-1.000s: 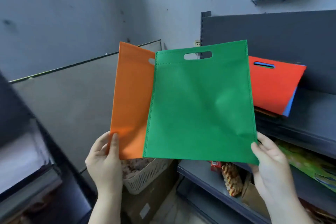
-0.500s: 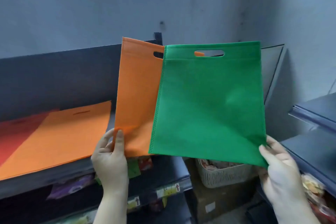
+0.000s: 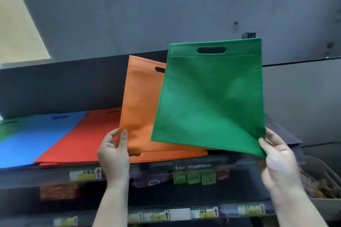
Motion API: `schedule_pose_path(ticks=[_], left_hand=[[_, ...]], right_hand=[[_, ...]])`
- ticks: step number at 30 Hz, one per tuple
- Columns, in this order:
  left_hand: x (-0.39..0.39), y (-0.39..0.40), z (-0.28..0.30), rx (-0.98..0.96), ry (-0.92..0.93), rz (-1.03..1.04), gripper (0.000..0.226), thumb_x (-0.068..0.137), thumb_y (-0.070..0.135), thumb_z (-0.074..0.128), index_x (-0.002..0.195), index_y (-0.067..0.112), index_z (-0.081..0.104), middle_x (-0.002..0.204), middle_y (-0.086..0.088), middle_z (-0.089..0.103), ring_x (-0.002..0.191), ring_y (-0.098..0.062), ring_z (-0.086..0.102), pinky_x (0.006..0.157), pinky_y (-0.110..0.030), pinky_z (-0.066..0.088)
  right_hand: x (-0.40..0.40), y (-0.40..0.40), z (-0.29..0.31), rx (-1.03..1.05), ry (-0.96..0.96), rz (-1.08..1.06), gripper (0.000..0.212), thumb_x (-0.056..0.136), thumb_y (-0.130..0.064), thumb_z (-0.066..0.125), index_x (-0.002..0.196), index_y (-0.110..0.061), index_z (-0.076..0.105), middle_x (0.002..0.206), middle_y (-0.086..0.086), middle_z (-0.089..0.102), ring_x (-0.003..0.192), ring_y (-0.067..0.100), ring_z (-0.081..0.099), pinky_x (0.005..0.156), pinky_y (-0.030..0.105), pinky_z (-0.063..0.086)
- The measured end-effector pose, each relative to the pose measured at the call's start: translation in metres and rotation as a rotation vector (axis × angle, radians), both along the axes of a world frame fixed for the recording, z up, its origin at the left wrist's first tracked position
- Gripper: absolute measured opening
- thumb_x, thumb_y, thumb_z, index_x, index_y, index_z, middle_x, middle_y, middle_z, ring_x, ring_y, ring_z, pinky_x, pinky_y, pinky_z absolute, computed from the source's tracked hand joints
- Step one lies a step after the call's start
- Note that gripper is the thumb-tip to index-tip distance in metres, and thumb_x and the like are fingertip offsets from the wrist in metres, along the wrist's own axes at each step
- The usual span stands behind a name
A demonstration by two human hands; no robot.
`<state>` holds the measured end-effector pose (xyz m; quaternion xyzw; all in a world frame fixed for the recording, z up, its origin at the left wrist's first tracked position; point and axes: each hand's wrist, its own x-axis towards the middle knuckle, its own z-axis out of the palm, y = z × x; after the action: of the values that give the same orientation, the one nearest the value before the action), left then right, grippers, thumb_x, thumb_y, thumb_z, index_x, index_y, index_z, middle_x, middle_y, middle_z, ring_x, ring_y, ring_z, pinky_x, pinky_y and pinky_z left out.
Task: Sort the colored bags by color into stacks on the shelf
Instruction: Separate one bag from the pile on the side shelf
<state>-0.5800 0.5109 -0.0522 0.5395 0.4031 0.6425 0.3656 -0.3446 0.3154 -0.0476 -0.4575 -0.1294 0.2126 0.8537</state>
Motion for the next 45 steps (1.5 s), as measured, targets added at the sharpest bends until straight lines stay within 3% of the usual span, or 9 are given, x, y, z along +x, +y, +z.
schedule_pose_path(ticks=[3,7,13,18,21,28,32,40,45], left_hand=[[-0.013,0.028,0.001,0.022,0.109,0.016,0.005,0.088,0.026,0.066,0.089,0.023,0.062,0.046,0.008,0.048,0.06,-0.025,0.058,0.064,-0.046,0.055],[-0.02,0.045,0.001,-0.004,0.358,0.008,0.003,0.09,0.016,0.064,0.09,0.016,0.061,0.079,-0.004,0.063,0.094,-0.027,0.062,0.069,-0.03,0.041],[-0.037,0.045,0.006,-0.039,0.536,0.068,0.021,0.092,0.025,0.06,0.105,0.008,0.061,0.098,-0.004,0.064,0.093,-0.019,0.059,0.075,-0.026,0.039],[-0.082,0.012,0.026,-0.152,0.166,-0.064,0.05,0.086,0.061,0.034,0.097,0.022,0.063,0.099,0.005,0.07,0.087,-0.007,0.066,0.076,-0.027,0.045],[-0.122,-0.007,0.025,-0.242,0.057,-0.127,0.059,0.073,0.078,0.047,0.098,0.029,0.07,0.1,0.001,0.073,0.09,-0.013,0.069,0.074,-0.034,0.048],[-0.208,-0.05,0.012,-0.181,-0.035,0.188,0.034,0.069,0.027,0.071,0.101,0.018,0.063,0.093,0.002,0.075,0.085,-0.012,0.071,0.064,-0.016,0.053],[-0.266,-0.073,0.007,-0.172,-0.042,0.389,0.021,0.083,0.01,0.067,0.099,0.022,0.062,0.093,0.006,0.075,0.087,-0.012,0.071,0.064,-0.017,0.054],[-0.379,-0.097,0.003,-0.154,0.031,0.624,0.023,0.083,0.006,0.068,0.094,0.025,0.062,0.087,0.011,0.074,0.082,-0.011,0.071,0.061,-0.022,0.056],[-0.432,-0.087,-0.005,-0.181,0.129,0.655,0.025,0.083,0.005,0.069,0.094,0.026,0.061,0.087,0.011,0.074,0.083,-0.015,0.072,0.072,-0.041,0.056]], right_hand=[[-0.014,0.024,0.004,0.0,-0.015,0.022,0.034,0.096,0.007,0.039,0.098,-0.018,0.063,0.08,-0.008,0.074,0.073,0.003,0.07,0.061,0.015,0.055],[-0.024,0.039,0.006,-0.013,-0.031,0.049,0.034,0.096,0.005,0.039,0.099,-0.018,0.063,0.08,-0.009,0.074,0.072,0.002,0.069,0.059,0.013,0.054],[-0.035,0.06,0.008,-0.021,-0.078,0.163,0.033,0.097,0.004,0.039,0.099,-0.018,0.063,0.079,-0.008,0.074,0.067,0.003,0.069,0.051,0.016,0.054],[-0.06,0.094,0.008,-0.011,-0.086,0.361,0.034,0.097,0.005,0.039,0.1,-0.017,0.064,0.084,-0.004,0.075,0.073,0.006,0.07,0.058,0.016,0.055],[-0.087,0.117,0.008,-0.008,-0.114,0.497,0.034,0.097,0.004,0.039,0.1,-0.019,0.064,0.084,-0.004,0.075,0.074,0.006,0.07,0.062,0.016,0.055],[-0.185,0.153,-0.004,-0.05,-0.159,0.829,0.032,0.099,-0.007,0.042,0.102,-0.026,0.067,0.089,-0.001,0.074,0.07,0.017,0.069,0.056,0.032,0.06],[-0.251,0.162,-0.006,-0.017,-0.133,0.954,0.035,0.099,-0.003,0.041,0.101,-0.025,0.068,0.096,-0.001,0.073,0.078,0.009,0.067,0.06,0.019,0.056],[-0.377,0.173,-0.016,-0.003,-0.182,1.087,0.037,0.099,-0.003,0.042,0.1,-0.026,0.07,0.095,0.002,0.072,0.076,0.021,0.063,0.057,0.026,0.051],[-0.429,0.189,-0.029,0.018,-0.192,1.092,0.036,0.098,0.001,0.04,0.104,-0.021,0.067,0.1,0.003,0.073,0.085,0.014,0.067,0.067,0.022,0.055]])
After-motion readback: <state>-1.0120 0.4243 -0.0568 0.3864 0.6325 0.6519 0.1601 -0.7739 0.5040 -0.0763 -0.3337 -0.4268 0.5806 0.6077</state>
